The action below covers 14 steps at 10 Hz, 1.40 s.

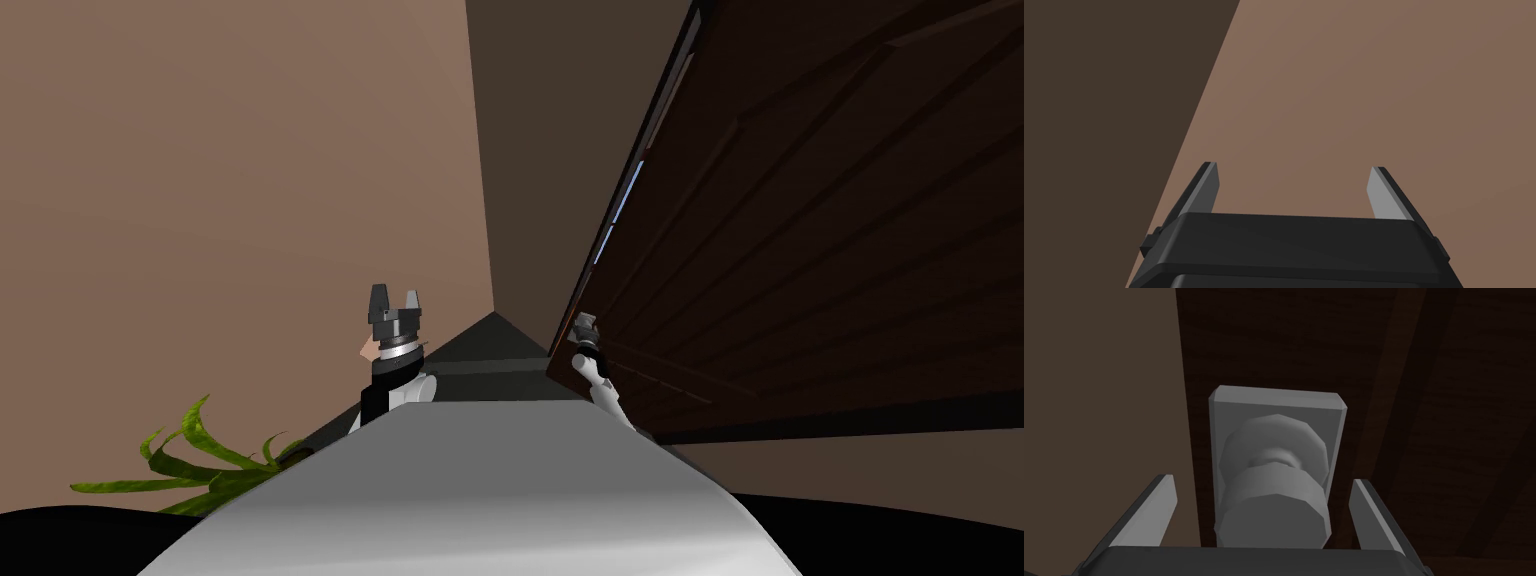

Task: Pull the door open

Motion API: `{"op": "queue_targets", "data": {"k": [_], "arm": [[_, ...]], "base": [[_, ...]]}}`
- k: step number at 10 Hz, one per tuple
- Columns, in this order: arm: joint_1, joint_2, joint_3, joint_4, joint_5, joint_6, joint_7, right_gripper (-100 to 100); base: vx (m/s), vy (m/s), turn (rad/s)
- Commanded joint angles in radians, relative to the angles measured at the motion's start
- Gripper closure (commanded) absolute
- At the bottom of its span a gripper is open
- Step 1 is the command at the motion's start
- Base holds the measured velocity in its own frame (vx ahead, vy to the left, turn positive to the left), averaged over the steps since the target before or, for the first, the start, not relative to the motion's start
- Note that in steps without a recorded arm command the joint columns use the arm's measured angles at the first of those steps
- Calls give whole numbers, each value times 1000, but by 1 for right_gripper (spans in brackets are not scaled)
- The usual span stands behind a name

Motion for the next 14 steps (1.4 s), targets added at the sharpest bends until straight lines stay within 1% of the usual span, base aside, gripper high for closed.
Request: {"op": "queue_targets", "data": {"k": [1,6,7,8,9,14], "arm": [[-1,2,1,0,1,1,4,100],[-1,2,1,0,1,1,4,100],[10,-11,19,-5,-1,6,-15,100],[12,-14,23,-7,-1,7,-20,100],[18,-25,38,-14,-2,9,-36,100],[40,-63,92,-38,-6,15,-92,100]], "base": [[-10,2,-27],[-17,4,0],[-172,-33,138],[-251,-13,126],[-235,-48,161],[-213,-29,132]]}}
